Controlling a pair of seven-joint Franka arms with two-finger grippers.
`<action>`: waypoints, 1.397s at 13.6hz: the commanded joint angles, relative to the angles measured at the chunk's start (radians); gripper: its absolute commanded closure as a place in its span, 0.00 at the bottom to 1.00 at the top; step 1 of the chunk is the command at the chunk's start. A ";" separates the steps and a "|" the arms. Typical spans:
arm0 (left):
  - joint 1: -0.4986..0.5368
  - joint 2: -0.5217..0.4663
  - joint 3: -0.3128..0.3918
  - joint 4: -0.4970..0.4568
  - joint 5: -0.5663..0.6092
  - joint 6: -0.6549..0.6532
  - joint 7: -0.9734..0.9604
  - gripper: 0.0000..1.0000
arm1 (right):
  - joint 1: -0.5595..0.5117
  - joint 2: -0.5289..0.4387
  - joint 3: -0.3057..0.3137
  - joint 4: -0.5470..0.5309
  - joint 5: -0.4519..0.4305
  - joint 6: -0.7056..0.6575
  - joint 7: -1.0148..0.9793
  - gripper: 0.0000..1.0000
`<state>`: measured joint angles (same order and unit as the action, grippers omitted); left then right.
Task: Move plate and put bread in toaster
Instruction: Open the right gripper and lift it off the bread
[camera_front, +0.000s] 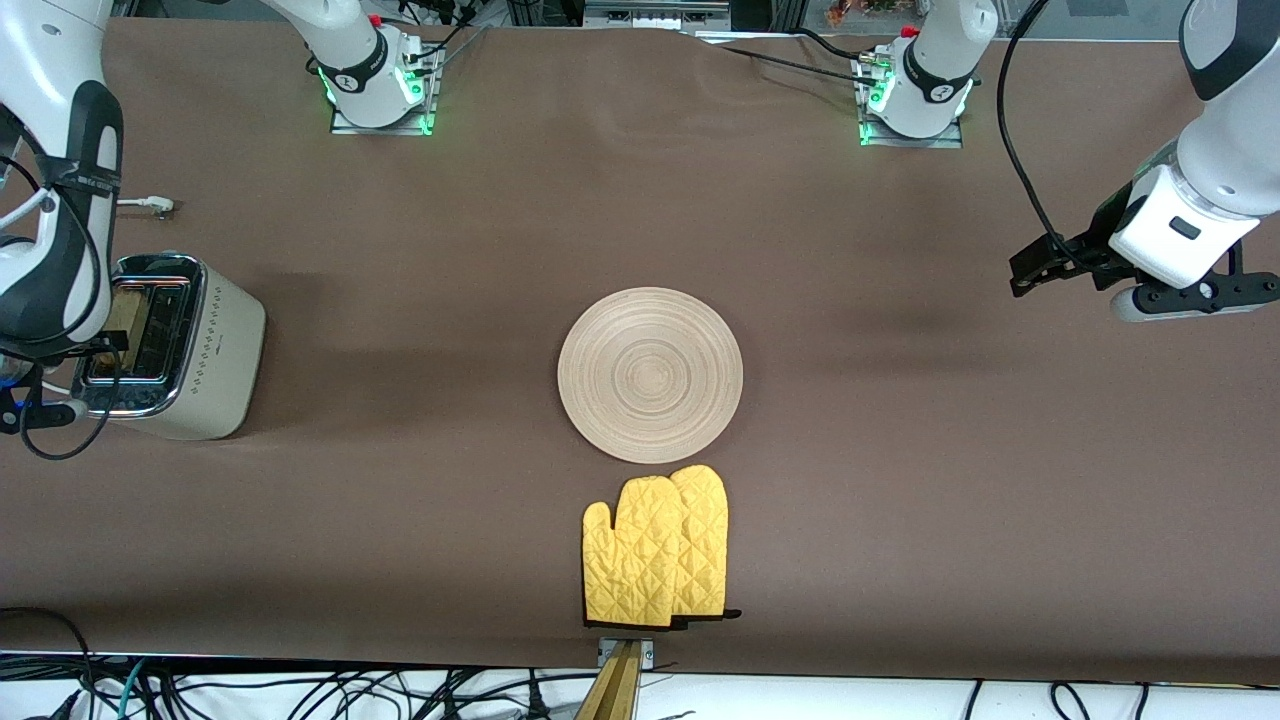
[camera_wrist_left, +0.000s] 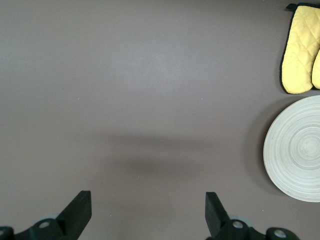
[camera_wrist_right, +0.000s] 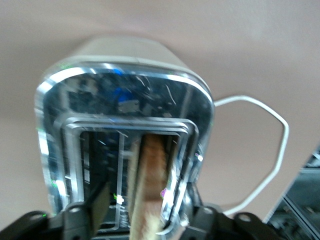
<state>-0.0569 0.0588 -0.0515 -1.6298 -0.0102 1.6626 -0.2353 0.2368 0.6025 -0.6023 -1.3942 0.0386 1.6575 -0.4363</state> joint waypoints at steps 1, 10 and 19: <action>0.000 0.009 0.001 0.022 -0.008 -0.010 -0.010 0.00 | -0.004 -0.035 0.007 0.064 0.113 -0.021 -0.015 0.00; 0.000 0.009 0.001 0.022 -0.008 -0.007 -0.010 0.00 | 0.077 -0.092 0.027 0.092 0.201 -0.087 -0.007 0.00; 0.000 0.009 0.001 0.022 -0.008 -0.007 -0.010 0.00 | -0.141 -0.334 0.492 -0.072 -0.054 0.074 0.005 0.00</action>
<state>-0.0567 0.0589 -0.0513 -1.6298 -0.0102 1.6626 -0.2354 0.1488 0.3596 -0.1743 -1.3563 0.0139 1.6578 -0.4304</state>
